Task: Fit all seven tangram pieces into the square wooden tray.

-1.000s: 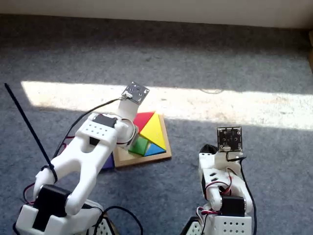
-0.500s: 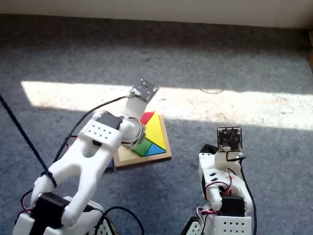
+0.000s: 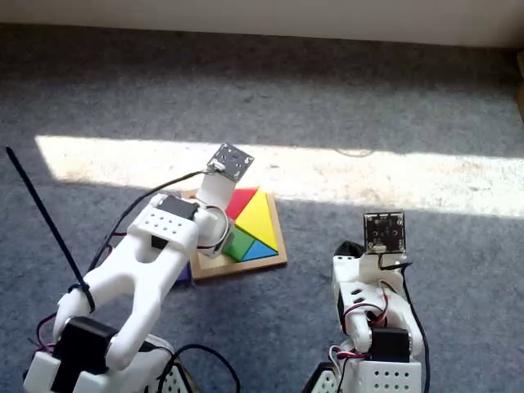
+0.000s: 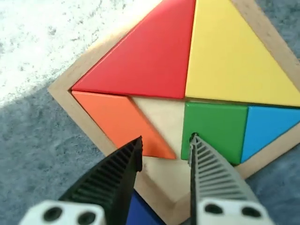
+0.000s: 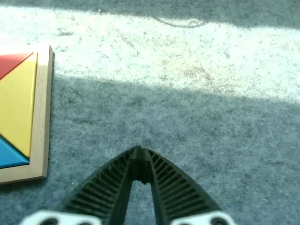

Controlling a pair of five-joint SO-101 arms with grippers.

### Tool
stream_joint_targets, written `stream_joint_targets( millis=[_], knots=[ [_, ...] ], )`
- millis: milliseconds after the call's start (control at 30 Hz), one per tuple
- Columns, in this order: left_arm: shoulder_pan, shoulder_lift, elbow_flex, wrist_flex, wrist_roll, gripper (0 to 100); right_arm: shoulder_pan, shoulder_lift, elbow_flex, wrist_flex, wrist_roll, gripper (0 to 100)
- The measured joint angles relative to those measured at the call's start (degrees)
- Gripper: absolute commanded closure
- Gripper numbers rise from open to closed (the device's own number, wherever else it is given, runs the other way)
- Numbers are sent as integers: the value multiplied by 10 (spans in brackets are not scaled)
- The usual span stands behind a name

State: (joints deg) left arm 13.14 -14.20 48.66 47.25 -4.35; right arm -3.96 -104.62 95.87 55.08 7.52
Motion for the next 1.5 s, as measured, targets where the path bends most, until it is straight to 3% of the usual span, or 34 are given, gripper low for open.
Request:
stream_joint_targets(
  millis=[100,333,533,733,1067,1500],
  knots=[
    [4,-5,-4,6,-4,822,0,0,0,0,0,989],
    [-63,-118,-48,130,-10,817,0,0,0,0,0,989],
    [-158,-149,-47,205,-128,816,0,0,0,0,0,989],
    [-217,-117,-3,181,-199,723,0,0,0,0,0,989],
    [-220,15,5,91,-204,810,0,0,0,0,0,989],
    [-221,154,-102,104,-207,847,0,0,0,0,0,989]
  ],
)
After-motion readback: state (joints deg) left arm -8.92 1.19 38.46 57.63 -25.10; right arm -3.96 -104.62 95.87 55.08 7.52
